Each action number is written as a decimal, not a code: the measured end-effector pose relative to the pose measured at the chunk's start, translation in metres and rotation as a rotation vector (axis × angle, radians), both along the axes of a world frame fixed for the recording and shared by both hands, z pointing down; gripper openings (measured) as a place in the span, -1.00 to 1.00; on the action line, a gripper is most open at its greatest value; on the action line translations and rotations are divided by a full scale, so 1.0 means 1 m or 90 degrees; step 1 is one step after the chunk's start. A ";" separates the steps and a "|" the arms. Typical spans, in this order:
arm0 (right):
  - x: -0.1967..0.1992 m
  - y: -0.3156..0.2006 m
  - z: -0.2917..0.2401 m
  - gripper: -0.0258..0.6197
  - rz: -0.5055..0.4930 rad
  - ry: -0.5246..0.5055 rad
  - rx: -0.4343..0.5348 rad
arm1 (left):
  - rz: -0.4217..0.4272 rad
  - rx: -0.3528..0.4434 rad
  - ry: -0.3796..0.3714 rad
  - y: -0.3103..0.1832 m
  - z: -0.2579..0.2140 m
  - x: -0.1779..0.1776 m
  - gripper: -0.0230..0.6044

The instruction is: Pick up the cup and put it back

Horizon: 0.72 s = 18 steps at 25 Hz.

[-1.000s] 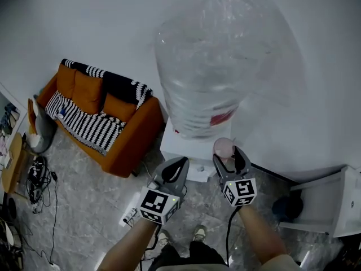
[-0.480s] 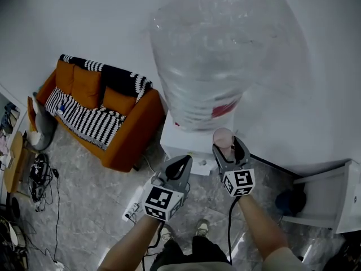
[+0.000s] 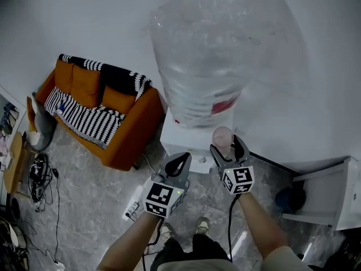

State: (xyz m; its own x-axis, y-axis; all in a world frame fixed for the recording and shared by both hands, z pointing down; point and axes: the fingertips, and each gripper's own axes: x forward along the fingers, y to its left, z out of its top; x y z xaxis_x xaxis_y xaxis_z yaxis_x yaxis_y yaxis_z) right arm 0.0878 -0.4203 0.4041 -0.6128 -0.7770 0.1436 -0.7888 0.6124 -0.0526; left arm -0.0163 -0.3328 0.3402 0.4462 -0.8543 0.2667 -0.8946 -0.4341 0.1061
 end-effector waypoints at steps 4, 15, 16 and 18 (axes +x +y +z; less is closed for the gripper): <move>0.007 0.006 -0.015 0.35 0.011 0.021 0.005 | 0.005 0.004 -0.006 0.005 -0.010 -0.003 -0.92; 0.016 0.057 -0.118 -0.28 0.016 0.069 0.016 | 0.007 0.075 -0.028 0.024 -0.080 -0.033 -0.92; 0.016 0.065 -0.129 -0.32 0.014 0.069 0.014 | 0.006 0.084 -0.034 0.026 -0.088 -0.035 -0.92; 0.015 0.082 -0.151 -0.44 0.009 0.066 0.017 | 0.007 0.107 -0.052 0.032 -0.104 -0.038 -0.92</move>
State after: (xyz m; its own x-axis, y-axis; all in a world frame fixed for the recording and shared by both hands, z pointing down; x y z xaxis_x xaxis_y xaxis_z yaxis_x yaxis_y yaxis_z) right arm 0.1027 -0.3386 0.2530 -0.5844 -0.7902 0.1845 -0.7981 0.6008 0.0455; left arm -0.0546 -0.3010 0.2361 0.4389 -0.8848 0.1565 -0.8920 -0.4500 -0.0422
